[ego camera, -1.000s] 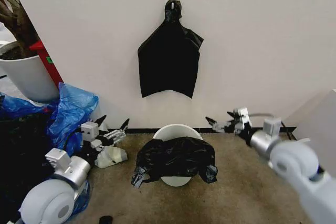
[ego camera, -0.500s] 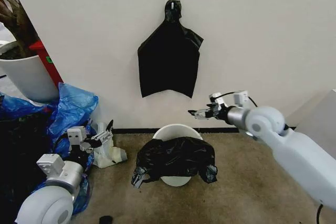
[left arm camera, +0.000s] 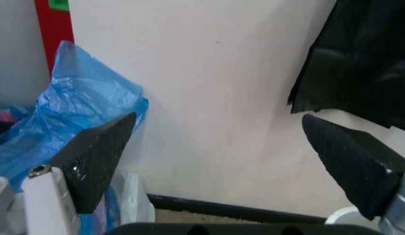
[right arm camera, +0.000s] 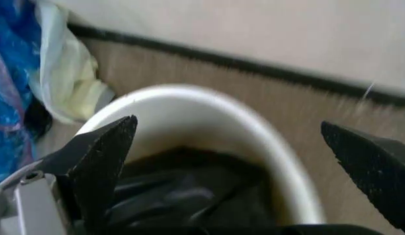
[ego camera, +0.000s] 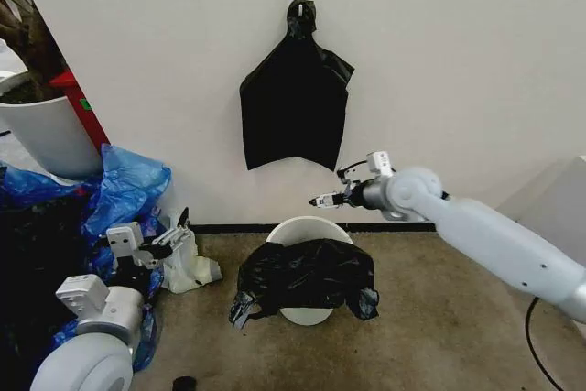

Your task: Place the garbage bag over the trash bin.

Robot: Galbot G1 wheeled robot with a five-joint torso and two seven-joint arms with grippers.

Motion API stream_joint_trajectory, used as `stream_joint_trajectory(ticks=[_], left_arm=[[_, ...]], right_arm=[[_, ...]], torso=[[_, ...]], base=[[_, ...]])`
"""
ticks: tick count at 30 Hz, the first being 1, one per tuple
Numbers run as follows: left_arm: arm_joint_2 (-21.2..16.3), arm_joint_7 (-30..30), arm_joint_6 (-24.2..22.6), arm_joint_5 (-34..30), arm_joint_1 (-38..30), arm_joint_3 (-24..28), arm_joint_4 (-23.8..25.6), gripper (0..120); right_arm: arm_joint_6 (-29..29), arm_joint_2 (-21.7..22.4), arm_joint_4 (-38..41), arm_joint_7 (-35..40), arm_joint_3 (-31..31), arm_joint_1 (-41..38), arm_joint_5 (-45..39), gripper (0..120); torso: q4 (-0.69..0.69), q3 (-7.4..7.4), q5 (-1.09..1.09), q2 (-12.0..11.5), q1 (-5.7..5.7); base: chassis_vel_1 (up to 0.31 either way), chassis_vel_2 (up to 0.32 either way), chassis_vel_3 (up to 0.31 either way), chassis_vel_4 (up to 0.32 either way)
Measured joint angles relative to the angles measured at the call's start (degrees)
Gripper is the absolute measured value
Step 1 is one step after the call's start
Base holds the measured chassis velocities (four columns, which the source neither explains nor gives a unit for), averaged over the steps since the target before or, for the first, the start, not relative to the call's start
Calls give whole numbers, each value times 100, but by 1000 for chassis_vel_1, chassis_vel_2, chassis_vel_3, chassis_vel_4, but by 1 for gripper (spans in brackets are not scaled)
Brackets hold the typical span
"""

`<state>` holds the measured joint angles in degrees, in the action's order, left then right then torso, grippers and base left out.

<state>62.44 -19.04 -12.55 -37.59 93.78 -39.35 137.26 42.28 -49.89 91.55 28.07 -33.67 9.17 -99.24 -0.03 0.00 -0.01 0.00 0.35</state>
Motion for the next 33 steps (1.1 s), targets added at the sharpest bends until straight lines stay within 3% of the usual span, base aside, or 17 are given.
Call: stream_joint_trajectory(ticks=[3,10,17,24,33], left_arm=[[8,53,26,-12,-6,-75,6,100],[11,132,78,-71,-32,-152,6,100],[-28,203,123,-158,-17,-179,33,100],[-51,246,134,-233,-87,-206,29,100],[11,323,169,-233,-47,-219,80,100]], right_arm=[[-3,-268,-156,703,-209,-156,-795,100],[-9,-774,-691,1414,-328,-353,-1080,100],[-11,-772,-862,1443,-460,-393,-882,100],[-12,-504,-741,1259,-754,-360,-765,100],[-13,-721,-1228,915,-611,-177,-476,100]], torso=[[2,0,0,0,0],[3,0,-1,0,0],[1,0,0,0,0],[-2,-1,0,1,-1],[2,-1,1,1,-1]], base=[[0,0,0,0],[0,0,0,0],[0,0,0,0],[0,0,0,0],[0,0,0,0]])
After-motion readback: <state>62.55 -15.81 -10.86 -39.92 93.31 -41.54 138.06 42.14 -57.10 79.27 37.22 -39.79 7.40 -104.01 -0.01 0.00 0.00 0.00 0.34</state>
